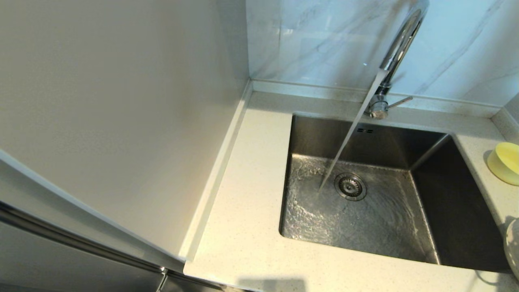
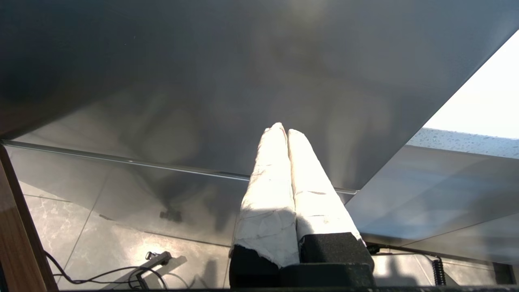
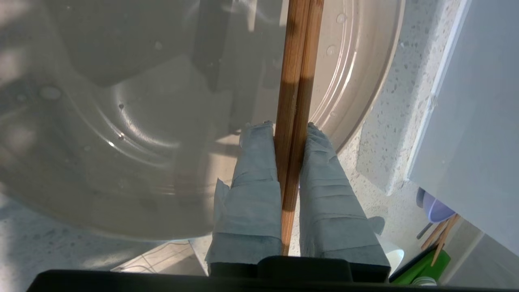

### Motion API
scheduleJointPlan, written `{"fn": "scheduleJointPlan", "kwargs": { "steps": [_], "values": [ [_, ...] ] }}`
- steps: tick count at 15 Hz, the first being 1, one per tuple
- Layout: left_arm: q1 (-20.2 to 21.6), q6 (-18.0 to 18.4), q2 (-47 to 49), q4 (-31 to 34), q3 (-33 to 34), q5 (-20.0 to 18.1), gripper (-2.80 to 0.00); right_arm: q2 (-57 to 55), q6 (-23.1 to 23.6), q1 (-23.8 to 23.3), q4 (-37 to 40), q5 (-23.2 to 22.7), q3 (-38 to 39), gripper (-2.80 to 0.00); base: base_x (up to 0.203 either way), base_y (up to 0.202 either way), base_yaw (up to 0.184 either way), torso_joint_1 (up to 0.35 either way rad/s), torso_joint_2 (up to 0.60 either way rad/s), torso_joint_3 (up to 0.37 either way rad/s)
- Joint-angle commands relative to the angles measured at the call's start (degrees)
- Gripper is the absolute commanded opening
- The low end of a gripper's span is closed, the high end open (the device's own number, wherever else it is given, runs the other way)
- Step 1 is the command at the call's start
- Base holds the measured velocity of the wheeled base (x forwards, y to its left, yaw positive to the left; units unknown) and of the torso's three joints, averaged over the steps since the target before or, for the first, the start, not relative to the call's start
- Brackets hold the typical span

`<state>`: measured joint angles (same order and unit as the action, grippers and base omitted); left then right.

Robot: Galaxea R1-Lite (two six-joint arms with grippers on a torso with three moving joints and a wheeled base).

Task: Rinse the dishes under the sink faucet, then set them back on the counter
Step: Place the chopsticks on the table

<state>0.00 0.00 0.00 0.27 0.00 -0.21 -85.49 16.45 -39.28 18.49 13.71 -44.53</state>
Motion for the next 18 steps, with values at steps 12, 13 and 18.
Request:
{"fn": "scheduleJointPlan", "kwargs": {
  "steps": [12, 13, 18],
  "values": [
    [0.00, 0.00, 0.00, 0.00, 0.00, 0.03, -2.80, -4.42, 2.28, -0.01, -2.38, 0.00, -2.47, 0.00, 0.000, 0.000, 0.000, 0.000, 0.00, 0.000],
    [0.00, 0.00, 0.00, 0.00, 0.00, 0.02, -2.80, -4.34, 2.13, -0.01, -2.41, 0.00, -2.99, 0.00, 0.000, 0.000, 0.000, 0.000, 0.00, 0.000],
    [0.00, 0.00, 0.00, 0.00, 0.00, -0.04, -2.80, -2.88, 2.48, 0.02, -2.32, -1.80, -9.46, 0.00, 0.000, 0.000, 0.000, 0.000, 0.00, 0.000]
  ]
}}
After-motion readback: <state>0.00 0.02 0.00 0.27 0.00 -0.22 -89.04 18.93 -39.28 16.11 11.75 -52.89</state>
